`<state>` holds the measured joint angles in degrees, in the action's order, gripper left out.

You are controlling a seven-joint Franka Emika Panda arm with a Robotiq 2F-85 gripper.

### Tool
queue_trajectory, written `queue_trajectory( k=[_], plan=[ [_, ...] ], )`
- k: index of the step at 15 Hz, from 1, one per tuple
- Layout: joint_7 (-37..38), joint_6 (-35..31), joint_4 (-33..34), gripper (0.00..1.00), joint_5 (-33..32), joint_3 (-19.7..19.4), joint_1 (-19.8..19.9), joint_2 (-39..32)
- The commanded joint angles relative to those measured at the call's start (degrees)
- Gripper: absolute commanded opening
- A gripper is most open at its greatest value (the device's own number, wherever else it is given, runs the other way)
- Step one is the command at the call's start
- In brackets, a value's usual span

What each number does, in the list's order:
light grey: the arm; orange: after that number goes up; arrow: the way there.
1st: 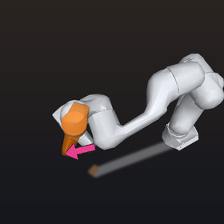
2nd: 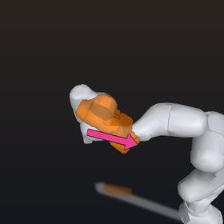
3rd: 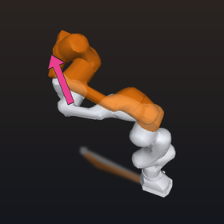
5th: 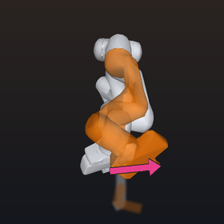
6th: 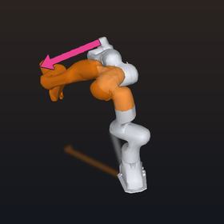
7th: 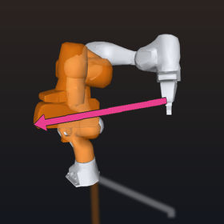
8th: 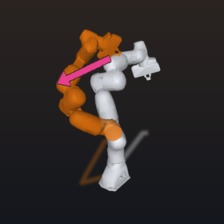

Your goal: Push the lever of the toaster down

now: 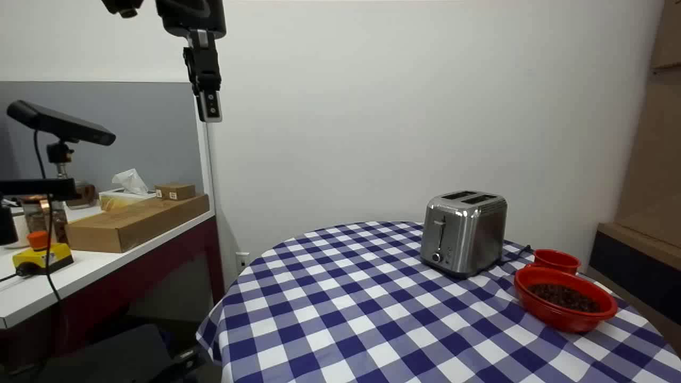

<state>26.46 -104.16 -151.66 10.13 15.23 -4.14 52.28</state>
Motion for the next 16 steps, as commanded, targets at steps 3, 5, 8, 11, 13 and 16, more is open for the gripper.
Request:
queue_trajectory(
  k=[3,5,8,11,13,16],
  plan=[
    [-0.26,0.18,0.13,1.0,0.21,0.25,0.4,0.04],
    [-0.26,0.18,0.13,1.0,0.21,0.25,0.4,0.04],
    [-0.26,0.18,0.13,1.0,0.21,0.25,0.4,0.04],
    [0.75,-1.36,1.24,1.0,0.32,0.56,1.57,-2.76],
    [1.01,-3.27,2.67,1.0,-0.39,0.46,3.19,-5.95],
    [1.28,-6.93,7.45,1.0,-4.12,0.17,7.61,-15.19]
  ],
)
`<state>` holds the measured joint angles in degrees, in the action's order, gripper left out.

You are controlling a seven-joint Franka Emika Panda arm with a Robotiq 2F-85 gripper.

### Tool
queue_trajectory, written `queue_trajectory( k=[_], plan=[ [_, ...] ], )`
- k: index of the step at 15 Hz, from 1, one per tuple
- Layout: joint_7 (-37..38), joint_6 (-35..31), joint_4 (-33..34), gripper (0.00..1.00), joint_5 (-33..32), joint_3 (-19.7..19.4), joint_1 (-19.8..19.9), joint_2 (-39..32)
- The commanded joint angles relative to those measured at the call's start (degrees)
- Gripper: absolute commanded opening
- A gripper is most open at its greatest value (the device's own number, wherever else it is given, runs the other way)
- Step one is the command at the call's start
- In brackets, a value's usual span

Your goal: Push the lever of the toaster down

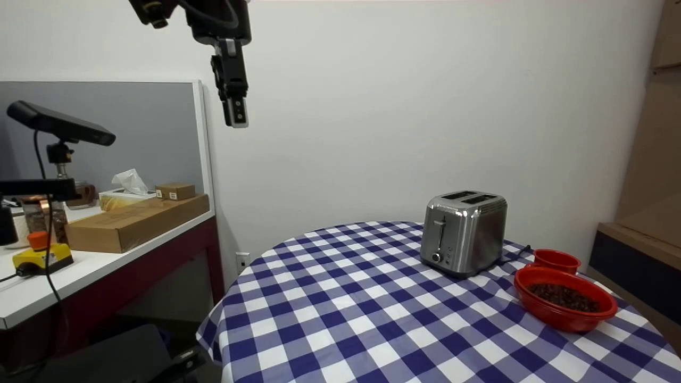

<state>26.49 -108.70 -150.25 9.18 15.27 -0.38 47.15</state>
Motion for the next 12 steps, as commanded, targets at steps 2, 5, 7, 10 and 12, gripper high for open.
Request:
queue_trajectory(
  k=[2,5,7,10,12],
  plan=[
    [0.99,-3.6,10.24,1.0,-5.57,-0.8,5.88,-16.46],
    [1.88,-3.71,17.93,1.0,-9.24,-1.85,7.87,-26.04],
    [2.63,-3.41,23.79,1.0,-11.31,-2.49,8.49,-32.6],
    [1.82,-3.59,32.82,1.0,-12.57,-4.81,6.98,-42.03],
    [1.52,-3.95,37.89,1.0,-12.61,-6.21,5.47,-46.83]
  ],
)
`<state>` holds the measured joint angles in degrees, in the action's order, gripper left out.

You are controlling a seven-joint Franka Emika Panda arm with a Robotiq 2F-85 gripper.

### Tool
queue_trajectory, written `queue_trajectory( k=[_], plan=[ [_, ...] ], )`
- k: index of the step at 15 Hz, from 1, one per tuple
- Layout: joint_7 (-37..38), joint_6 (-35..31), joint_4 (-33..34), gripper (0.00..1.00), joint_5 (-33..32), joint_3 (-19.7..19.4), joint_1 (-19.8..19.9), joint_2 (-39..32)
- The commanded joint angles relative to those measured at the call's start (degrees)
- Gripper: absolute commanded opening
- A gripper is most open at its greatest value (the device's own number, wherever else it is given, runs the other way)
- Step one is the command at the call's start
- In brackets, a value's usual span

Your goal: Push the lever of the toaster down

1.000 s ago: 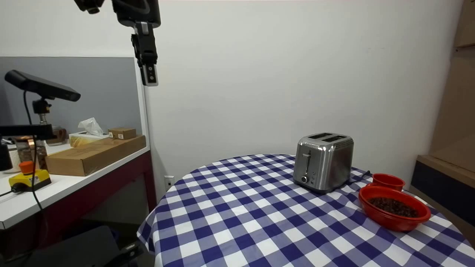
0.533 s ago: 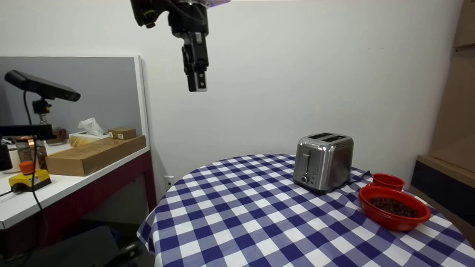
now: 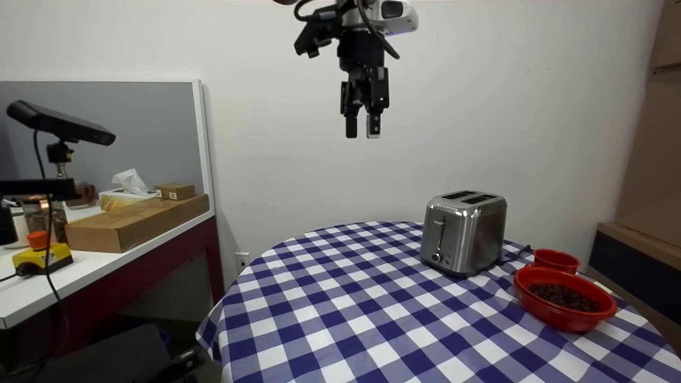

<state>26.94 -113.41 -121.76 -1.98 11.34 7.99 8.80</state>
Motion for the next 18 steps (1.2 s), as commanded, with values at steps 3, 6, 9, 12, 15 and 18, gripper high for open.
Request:
queue_trajectory(
  k=[3,6,9,12,15,18],
  plan=[
    [0.36,0.38,15.84,1.0,-2.06,-4.2,-5.43,-14.5],
    [0.31,0.05,21.22,1.0,-4.95,-6.06,-7.82,-20.26],
    [0.29,-0.17,25.91,1.0,-6.61,-7.96,-9.76,-25.06],
    [0.59,-0.89,30.54,0.66,-6.68,-9.78,-11.09,-29.71],
    [1.21,-5.12,33.5,0.44,-5.76,-11.24,-11.96,-33.06],
    [1.82,-15.23,34.02,0.2,-7.06,-12.96,-12.88,-36.06]
  ],
)
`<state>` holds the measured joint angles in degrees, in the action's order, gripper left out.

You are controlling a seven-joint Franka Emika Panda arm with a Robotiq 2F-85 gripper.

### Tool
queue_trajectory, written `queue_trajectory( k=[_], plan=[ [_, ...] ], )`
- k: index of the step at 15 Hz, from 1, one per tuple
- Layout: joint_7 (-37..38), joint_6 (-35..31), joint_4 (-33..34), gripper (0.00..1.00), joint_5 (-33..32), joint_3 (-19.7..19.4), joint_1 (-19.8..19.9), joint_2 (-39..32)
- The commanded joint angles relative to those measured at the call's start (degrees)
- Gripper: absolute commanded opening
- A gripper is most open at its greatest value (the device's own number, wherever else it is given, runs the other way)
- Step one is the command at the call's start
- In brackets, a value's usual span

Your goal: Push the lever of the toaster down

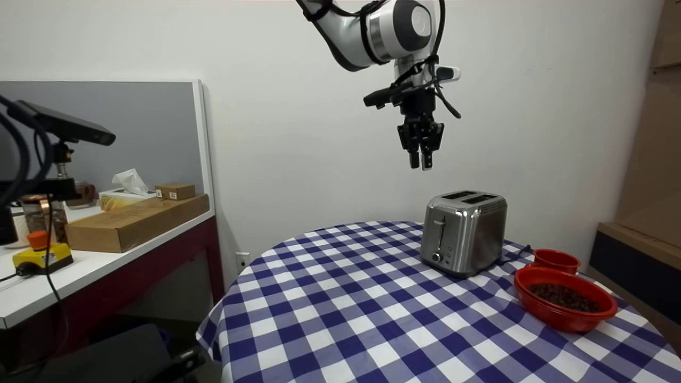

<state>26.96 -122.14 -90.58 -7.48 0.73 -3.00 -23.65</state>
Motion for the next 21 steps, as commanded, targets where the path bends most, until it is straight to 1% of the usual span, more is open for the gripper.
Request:
queue_trajectory(
  k=[1,2,4,7,9,21],
  plan=[
    [1.89,-9.09,2.93,0.13,-1.65,-2.96,-2.26,-4.42],
    [1.92,-11.79,2.68,0.05,-1.71,-3.61,-2.65,-5.26],
    [1.68,-15.52,2.62,0.0,-1.55,-4.76,-3.36,-6.8],
    [1.46,-18.68,2.88,0.01,-1.4,-6.28,-4.42,-8.63],
    [1.33,-19.42,3.19,0.01,-1.25,-7.07,-4.95,-9.71],
    [1.52,-18.22,5.15,0.01,-0.69,-9.27,-5.94,-14.89]
  ],
)
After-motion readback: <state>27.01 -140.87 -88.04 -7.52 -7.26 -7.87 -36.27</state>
